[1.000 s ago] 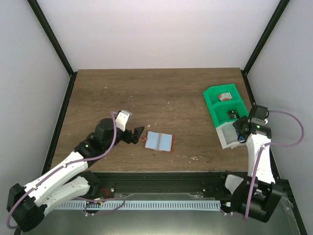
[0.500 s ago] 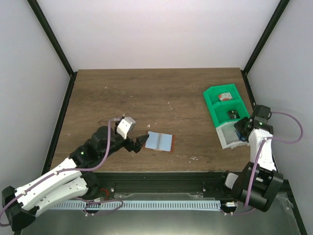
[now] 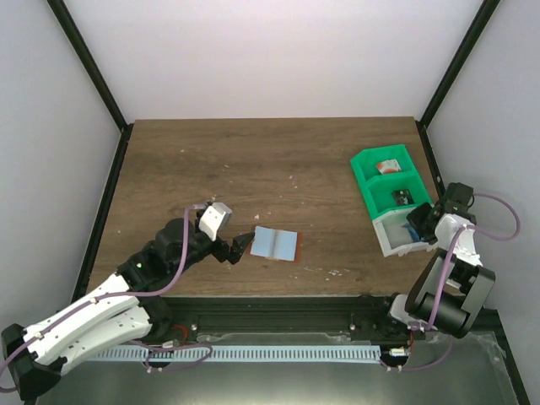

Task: Take the credit cards out of the card holder

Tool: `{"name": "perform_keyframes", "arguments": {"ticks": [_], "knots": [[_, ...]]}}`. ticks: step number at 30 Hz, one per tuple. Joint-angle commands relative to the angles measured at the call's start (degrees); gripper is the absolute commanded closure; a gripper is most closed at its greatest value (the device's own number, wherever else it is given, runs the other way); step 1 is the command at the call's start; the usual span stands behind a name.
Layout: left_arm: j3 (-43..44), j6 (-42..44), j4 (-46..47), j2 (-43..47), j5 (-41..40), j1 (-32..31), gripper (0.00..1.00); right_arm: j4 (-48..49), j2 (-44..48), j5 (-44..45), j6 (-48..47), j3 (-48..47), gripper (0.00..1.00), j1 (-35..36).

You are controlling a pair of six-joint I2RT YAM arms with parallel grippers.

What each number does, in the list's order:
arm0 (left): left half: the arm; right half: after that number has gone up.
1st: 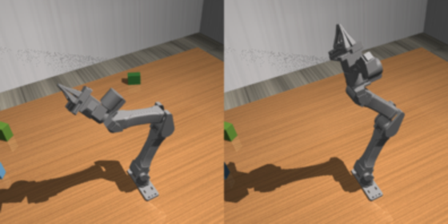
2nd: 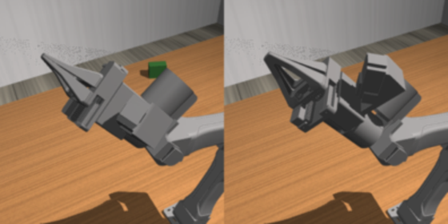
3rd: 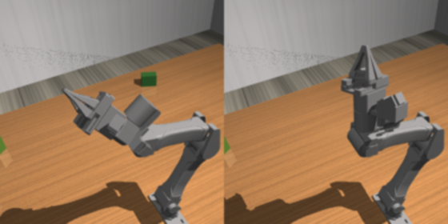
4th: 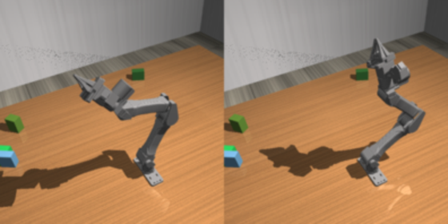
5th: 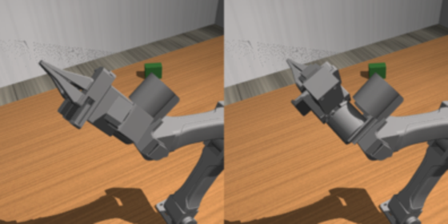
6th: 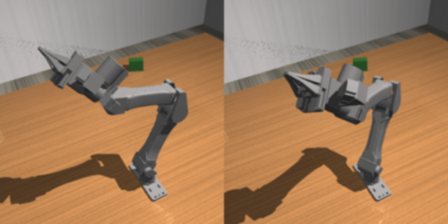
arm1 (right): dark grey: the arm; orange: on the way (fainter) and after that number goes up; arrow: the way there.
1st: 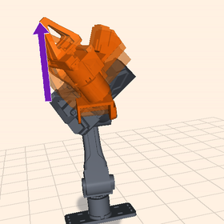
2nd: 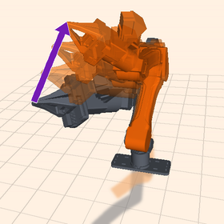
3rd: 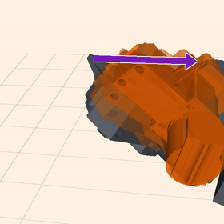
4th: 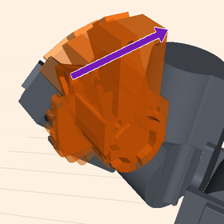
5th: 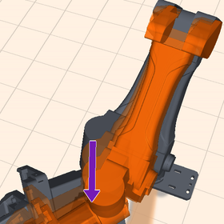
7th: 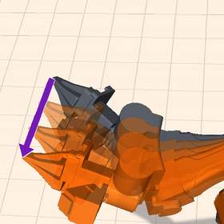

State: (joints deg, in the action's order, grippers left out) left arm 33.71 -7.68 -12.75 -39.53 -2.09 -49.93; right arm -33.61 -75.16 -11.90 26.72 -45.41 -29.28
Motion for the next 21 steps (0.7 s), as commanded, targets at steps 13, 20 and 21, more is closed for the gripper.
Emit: {"name": "perform_keyframes", "arguments": {"ticks": [13,20,21], "knots": [[1.27,0.00,-0.26,-0.90,0.03,-0.18,0.00,-0.27,-0.31,4.01,-1.95,-3.09,0.75,-5.81],[1.35,0.15,-0.39,-0.99,-0.20,-0.17,0.00,-4.30,0.50,9.83,3.59,-6.01,0.66,-5.79],[1.35,0.08,-0.47,-1.03,-0.18,-0.17,0.00,-4.85,0.66,10.47,4.33,-6.27,0.66,-5.79]]}}
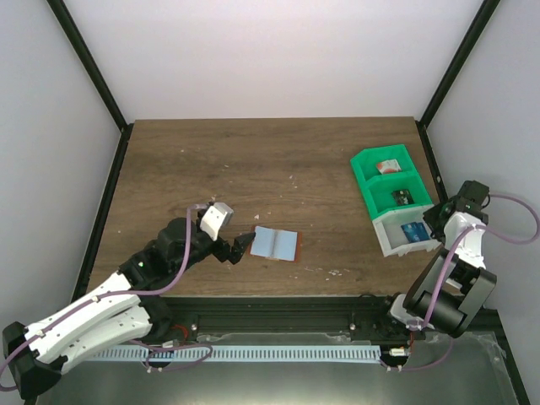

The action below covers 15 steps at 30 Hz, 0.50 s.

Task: Take the credit cards out of the card holder

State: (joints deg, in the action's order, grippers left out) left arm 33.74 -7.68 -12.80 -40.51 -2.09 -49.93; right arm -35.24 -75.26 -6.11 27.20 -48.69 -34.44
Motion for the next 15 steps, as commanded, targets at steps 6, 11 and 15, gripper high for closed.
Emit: {"name": "perform_keyframes", "arguments": {"ticks": [6,11,15], "knots": [[1.41,-0.02,-0.59,-0.13,-0.16,-0.24,0.00,-5.12,2.40,5.91,7.65,-4.23,0.65,-0.63],[1.51,-0.22,-0.56,-0.95,-0.98,-0.17,0.00,-4.01,6.36,4.42,9.16,-3.26,0.60,0.69],[1.29,-0.68,-0.47,-1.33,-2.58,-0.18,0.00,-2.87,9.98,5.46,9.84,-2.76,0.56,6.05]]}}
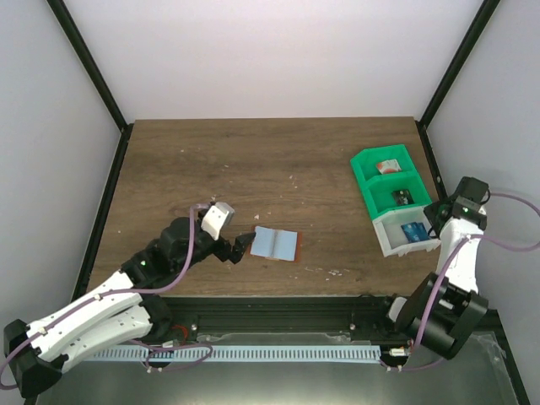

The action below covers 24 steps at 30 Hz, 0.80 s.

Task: Take the credit cards out of the card holder

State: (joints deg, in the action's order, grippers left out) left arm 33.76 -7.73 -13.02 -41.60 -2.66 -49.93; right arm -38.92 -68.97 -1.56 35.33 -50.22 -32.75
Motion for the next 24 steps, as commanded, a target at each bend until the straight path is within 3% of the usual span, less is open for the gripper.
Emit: {"name": "perform_keyframes", "arguments": {"ticks": [1,7,11,14,19,22,24], "knots": [[1.31,-0.79,-0.26,-0.66,-2.30,-0.11,0.00,1.04,4.08,0.94,1.81,-1.45,0.55,6.07],[1.81,-4.73,-1.04,-3.47,-2.05,0.92,0.00,-0.41,3.26,5.44,0.24,-5.45,0.45,23.70],[1.10,-8.54,-0.96,-4.89,6.65,7.71,0.01,1.33,3.90,6.18,0.48,-5.52,0.33,34.76],[0.81,-11.31,-0.22,-6.86,16.13,14.08,0.12,3.88,4.80,6.22,3.25,-3.63,0.32,42.95],[-0.30,-16.33,3.94,-11.81,25.89,17.00,0.36,11.83,1.38,2.45,9.67,1.05,0.34,58.96],[-3.63,-21.48,12.98,-15.83,35.88,16.97,0.22,16.81,-2.89,0.69,11.72,2.87,0.37,66.77],[-5.53,-26.03,18.68,-19.51,38.46,17.03,0.20,21.64,-5.38,-2.67,12.15,5.04,0.41,69.27]]}}
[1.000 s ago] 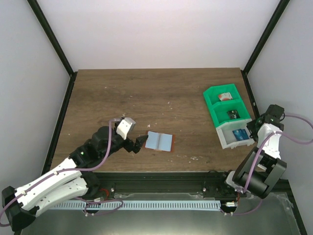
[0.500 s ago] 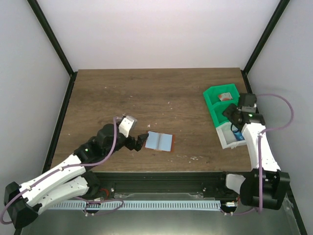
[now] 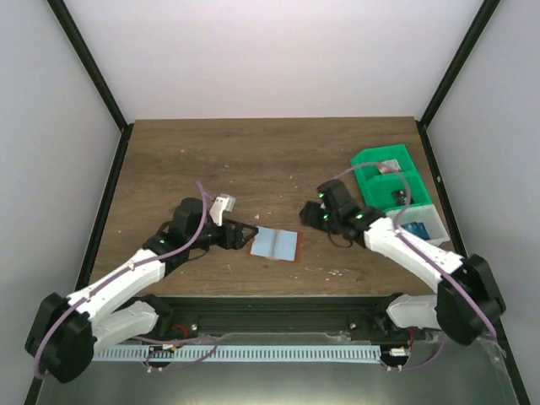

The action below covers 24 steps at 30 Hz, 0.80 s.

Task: Take the credit cards out of the card holder

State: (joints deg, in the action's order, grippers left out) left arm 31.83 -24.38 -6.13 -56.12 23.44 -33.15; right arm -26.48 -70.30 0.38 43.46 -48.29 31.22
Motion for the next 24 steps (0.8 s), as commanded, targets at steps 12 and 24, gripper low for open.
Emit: {"name": "perform_keyframes", "arguments": {"ticks": [12,24], "knots": [[-3.67,-19.63,31.55,-25.81,9.72,0.19,0.24,26.61,-13.97,-17.83,3.12,10.41,0.75,7.69],[-4.23,-17.50,29.40,-32.83,3.42,0.21,0.23,29.11,-21.18,-13.88,0.70,12.74,0.81,7.80]]}}
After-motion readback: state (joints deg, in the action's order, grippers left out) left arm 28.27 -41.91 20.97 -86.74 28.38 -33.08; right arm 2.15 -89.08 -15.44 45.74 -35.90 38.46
